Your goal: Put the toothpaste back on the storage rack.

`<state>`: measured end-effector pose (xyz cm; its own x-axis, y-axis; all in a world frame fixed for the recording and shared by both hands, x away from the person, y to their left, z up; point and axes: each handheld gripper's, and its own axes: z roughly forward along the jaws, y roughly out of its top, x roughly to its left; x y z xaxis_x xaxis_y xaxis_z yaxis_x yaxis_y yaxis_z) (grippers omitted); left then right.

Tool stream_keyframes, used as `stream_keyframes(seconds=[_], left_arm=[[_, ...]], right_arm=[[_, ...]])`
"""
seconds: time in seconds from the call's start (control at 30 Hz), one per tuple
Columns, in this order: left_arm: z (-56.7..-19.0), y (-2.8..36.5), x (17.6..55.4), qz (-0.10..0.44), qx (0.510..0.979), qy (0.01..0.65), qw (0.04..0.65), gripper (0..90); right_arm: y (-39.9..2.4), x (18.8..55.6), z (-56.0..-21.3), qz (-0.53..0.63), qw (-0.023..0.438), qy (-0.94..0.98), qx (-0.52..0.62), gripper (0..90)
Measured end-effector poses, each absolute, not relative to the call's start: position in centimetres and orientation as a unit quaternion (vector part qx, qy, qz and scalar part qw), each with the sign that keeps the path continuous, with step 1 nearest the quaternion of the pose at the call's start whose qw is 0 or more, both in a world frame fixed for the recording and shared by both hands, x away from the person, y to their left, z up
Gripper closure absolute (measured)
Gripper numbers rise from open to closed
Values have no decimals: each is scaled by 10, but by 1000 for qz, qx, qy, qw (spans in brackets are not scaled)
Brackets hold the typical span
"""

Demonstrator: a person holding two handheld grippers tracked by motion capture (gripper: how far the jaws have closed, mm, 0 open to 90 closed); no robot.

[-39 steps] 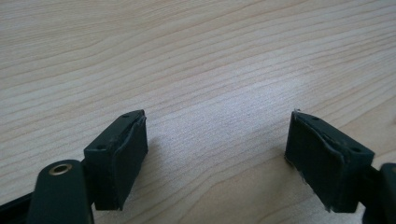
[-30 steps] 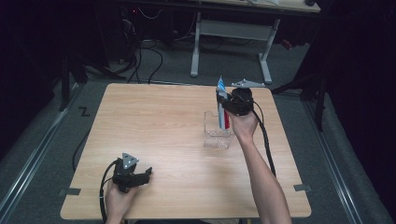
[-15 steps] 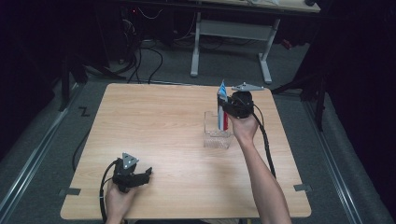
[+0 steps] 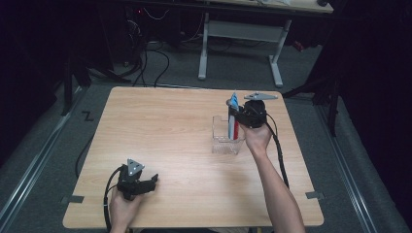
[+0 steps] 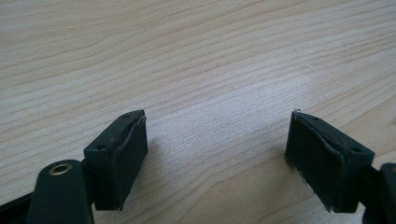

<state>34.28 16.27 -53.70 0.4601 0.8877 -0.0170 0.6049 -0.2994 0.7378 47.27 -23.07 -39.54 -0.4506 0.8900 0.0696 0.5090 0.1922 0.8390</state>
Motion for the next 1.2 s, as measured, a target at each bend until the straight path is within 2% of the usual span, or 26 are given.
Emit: stream_keyframes(seconds=[1.2], left_arm=[[-537,163,343,202,781,477,349,210]], right_arm=[[-234,462,-409,412,180,752,481,706]])
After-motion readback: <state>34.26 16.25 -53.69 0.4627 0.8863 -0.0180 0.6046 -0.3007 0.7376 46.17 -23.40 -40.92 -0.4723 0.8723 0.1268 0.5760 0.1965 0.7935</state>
